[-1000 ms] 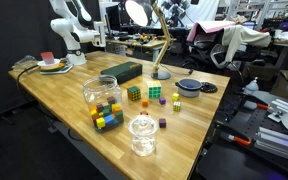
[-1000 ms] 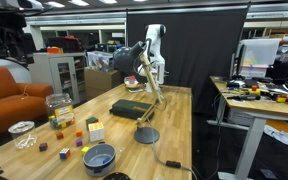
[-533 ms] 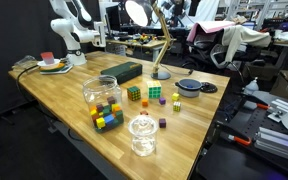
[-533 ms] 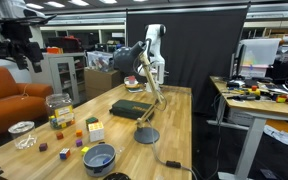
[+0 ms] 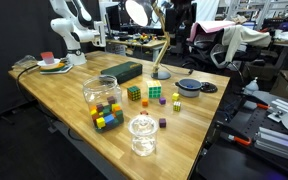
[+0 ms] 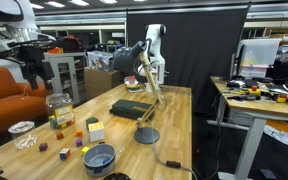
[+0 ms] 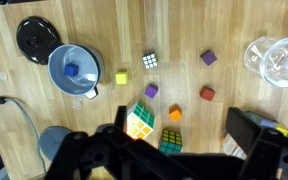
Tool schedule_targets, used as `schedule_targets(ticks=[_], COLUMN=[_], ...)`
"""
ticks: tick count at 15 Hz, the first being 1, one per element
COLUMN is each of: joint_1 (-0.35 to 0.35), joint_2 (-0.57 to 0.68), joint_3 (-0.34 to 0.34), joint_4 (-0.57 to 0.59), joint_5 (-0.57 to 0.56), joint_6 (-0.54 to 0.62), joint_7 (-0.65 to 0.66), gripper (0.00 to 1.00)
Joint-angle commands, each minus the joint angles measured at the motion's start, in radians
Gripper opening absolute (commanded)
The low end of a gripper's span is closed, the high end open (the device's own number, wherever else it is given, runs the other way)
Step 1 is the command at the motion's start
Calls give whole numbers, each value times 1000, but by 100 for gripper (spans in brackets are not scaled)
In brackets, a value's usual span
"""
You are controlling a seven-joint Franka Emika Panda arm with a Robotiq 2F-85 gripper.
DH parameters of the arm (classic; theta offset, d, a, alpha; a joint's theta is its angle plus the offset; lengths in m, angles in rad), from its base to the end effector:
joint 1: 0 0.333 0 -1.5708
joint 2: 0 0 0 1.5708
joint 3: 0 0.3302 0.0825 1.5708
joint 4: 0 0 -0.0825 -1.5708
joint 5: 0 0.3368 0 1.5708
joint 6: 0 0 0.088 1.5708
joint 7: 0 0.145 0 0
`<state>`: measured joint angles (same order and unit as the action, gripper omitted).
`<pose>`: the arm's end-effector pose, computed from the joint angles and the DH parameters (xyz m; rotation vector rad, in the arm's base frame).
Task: Pick a purple block on the table and put it on top of the smaller Rubik's cube
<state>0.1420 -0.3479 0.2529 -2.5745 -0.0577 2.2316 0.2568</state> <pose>0.3447 0.1387 0.3834 3.0053 0.2392 0.0522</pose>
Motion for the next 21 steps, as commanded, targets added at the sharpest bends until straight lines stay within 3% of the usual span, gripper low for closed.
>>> schedule_targets(ticks=[1, 5, 13, 14, 21], joint_1=[7, 4, 6, 10, 11], joint_2=[-3, 14, 276, 223, 278], joint_3=[-5, -3, -50, -45, -55], joint_4=[2, 4, 36, 6, 34], joint_5=[-3, -1, 205, 166, 185], joint_6=[-2, 14, 144, 120, 143], joint_7=[2, 11, 57, 53, 54], gripper=[100, 100, 100, 100, 100])
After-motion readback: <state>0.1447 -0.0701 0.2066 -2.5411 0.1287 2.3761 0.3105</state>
